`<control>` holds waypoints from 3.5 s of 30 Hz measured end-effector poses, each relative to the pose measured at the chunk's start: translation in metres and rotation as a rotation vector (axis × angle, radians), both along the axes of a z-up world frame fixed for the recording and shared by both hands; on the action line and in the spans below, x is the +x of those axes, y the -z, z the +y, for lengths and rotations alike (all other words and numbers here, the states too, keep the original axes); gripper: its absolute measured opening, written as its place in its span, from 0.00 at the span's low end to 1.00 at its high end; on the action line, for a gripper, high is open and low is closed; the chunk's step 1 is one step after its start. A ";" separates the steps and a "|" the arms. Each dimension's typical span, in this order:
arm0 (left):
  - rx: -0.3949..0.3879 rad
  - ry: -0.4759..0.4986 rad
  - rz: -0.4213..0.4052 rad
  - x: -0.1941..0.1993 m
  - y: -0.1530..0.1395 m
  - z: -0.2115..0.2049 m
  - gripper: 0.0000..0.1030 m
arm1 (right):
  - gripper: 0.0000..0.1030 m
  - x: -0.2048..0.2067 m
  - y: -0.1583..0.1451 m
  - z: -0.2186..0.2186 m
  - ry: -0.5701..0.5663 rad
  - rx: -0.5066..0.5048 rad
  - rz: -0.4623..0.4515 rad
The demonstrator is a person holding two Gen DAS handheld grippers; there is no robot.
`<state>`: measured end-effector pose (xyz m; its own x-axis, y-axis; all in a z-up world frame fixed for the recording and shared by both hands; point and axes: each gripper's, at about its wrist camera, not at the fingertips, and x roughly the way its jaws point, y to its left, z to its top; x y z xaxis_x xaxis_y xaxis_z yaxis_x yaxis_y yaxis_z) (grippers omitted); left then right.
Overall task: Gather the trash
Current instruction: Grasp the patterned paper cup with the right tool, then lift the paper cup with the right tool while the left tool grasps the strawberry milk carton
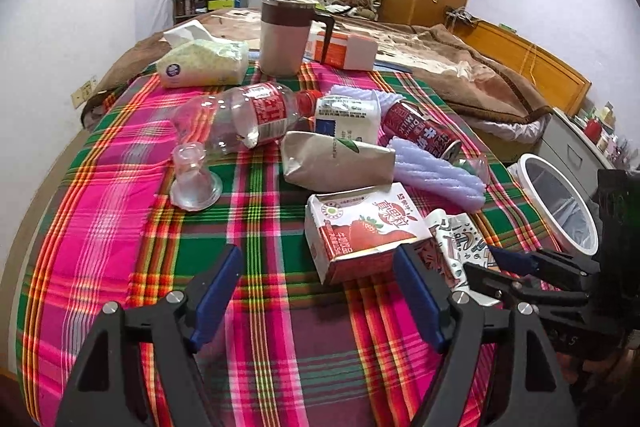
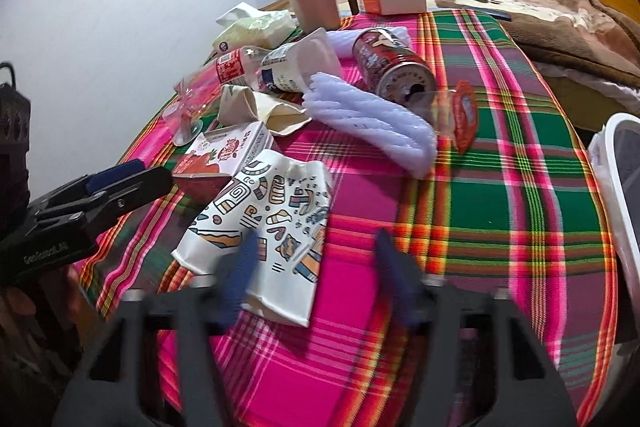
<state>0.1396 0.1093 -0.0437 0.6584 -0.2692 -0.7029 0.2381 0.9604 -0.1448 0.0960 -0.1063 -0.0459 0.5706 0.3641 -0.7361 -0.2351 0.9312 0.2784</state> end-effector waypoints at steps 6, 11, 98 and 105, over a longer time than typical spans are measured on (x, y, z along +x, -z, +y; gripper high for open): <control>-0.004 0.063 0.007 0.016 0.001 -0.007 0.77 | 0.14 0.002 -0.003 -0.003 -0.016 0.048 0.002; 0.019 0.113 0.011 0.029 0.001 -0.015 0.79 | 0.10 0.000 -0.010 -0.014 0.004 0.043 -0.016; 0.064 0.256 0.105 -0.029 0.018 -0.052 0.70 | 0.10 0.001 -0.004 -0.056 0.111 0.059 -0.004; 0.065 0.248 0.091 -0.028 0.012 -0.058 0.70 | 0.10 -0.006 -0.008 -0.060 0.119 0.064 -0.025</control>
<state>0.1112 0.0516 -0.0560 0.5115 -0.3665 -0.7772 0.4557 0.8825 -0.1162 0.0903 -0.1667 -0.0378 0.6308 0.3385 -0.6982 -0.1315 0.9334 0.3338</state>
